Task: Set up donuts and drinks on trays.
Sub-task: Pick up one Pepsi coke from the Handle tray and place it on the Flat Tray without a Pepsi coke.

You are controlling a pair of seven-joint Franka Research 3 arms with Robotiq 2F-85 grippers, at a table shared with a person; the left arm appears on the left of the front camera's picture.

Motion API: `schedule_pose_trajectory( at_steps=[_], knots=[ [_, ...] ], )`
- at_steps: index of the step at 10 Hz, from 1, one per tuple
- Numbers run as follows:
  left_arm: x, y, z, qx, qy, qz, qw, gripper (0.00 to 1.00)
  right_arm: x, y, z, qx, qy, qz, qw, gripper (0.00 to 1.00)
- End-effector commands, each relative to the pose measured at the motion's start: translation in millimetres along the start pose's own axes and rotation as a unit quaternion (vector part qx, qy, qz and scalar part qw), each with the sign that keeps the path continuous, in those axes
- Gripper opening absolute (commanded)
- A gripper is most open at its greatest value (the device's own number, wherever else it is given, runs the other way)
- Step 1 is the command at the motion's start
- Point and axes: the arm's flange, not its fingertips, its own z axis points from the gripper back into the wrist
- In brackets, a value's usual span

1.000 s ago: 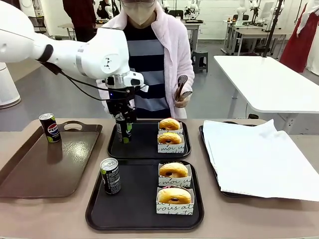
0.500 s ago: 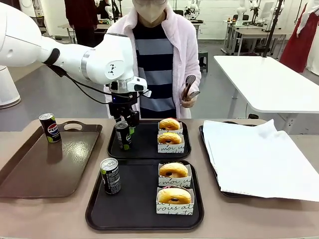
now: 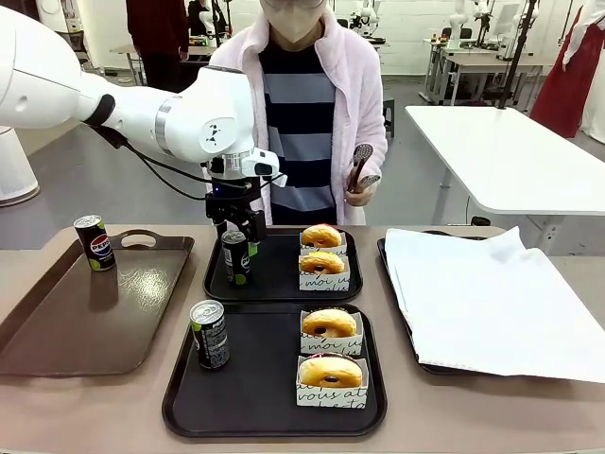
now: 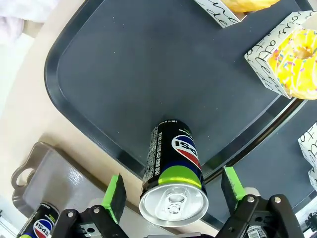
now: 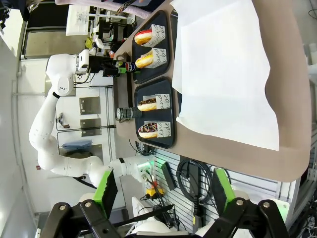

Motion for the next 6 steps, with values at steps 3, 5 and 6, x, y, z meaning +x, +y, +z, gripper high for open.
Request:
schedule_pose_trajectory(
  at_steps=[3,5,6],
  knots=[
    [-23,8,41,-0.008,-0.017,0.028,0.999,1.0,2,0,1,0.012,-0.004,0.006,1.0,1.0],
    [-71,23,93,-0.019,-0.038,0.056,0.998,1.0,2,0,1,0.012,-0.004,0.006,1.0,1.0],
    [-96,28,104,-0.026,-0.047,0.056,0.997,1.0,2,0,1,0.012,-0.004,0.006,1.0,1.0]
  ],
)
